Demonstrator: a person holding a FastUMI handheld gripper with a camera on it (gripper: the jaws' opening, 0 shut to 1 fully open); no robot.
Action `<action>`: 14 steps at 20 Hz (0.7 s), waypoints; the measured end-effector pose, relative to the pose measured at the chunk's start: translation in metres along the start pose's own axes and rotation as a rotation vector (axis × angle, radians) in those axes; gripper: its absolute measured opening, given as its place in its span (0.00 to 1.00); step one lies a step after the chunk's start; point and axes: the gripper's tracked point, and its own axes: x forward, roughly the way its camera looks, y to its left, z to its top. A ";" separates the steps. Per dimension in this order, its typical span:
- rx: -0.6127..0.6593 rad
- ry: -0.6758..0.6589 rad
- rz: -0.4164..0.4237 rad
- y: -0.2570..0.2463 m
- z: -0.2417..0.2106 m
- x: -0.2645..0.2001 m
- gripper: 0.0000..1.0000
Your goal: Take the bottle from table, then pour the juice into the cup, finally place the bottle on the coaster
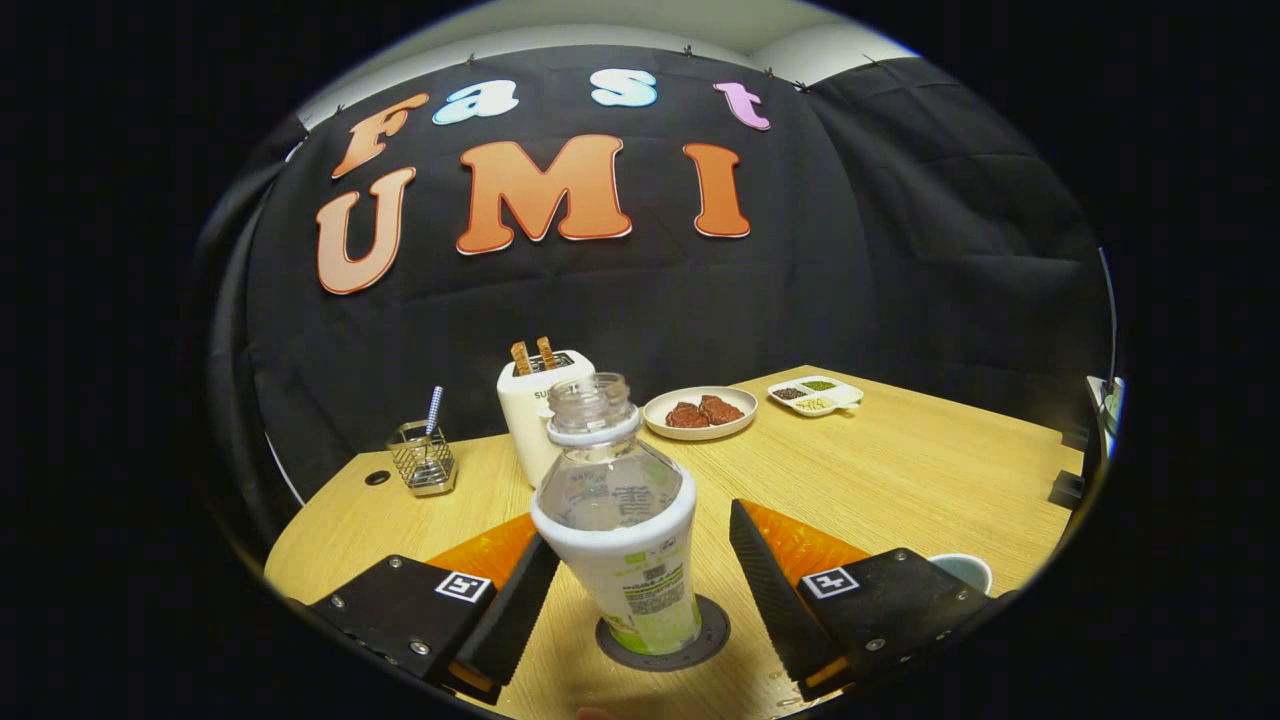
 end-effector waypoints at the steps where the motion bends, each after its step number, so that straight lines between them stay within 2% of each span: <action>1: -0.001 -0.002 0.003 0.001 0.003 -0.006 0.97; 9: 0.027 -0.019 0.000 0.010 0.038 -0.077 0.97; 14: 0.083 -0.028 0.088 0.047 0.078 -0.134 0.99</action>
